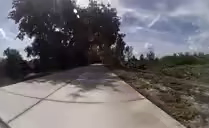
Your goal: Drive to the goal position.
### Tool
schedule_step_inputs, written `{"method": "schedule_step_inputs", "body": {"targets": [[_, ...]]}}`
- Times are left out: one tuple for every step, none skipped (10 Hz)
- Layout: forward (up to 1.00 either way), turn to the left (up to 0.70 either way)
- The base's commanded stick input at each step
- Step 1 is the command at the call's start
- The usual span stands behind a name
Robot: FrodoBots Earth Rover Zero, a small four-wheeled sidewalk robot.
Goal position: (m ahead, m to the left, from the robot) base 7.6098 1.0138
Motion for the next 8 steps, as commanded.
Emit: {"method": "schedule_step_inputs", "body": {"targets": [[0.85, 0.0], [0.85, 0.0], [0.85, 0.0], [0.85, 0.0], [0.85, 0.0], [0.85, 0.12], [0.85, 0.31], [0.85, 0.0]]}}
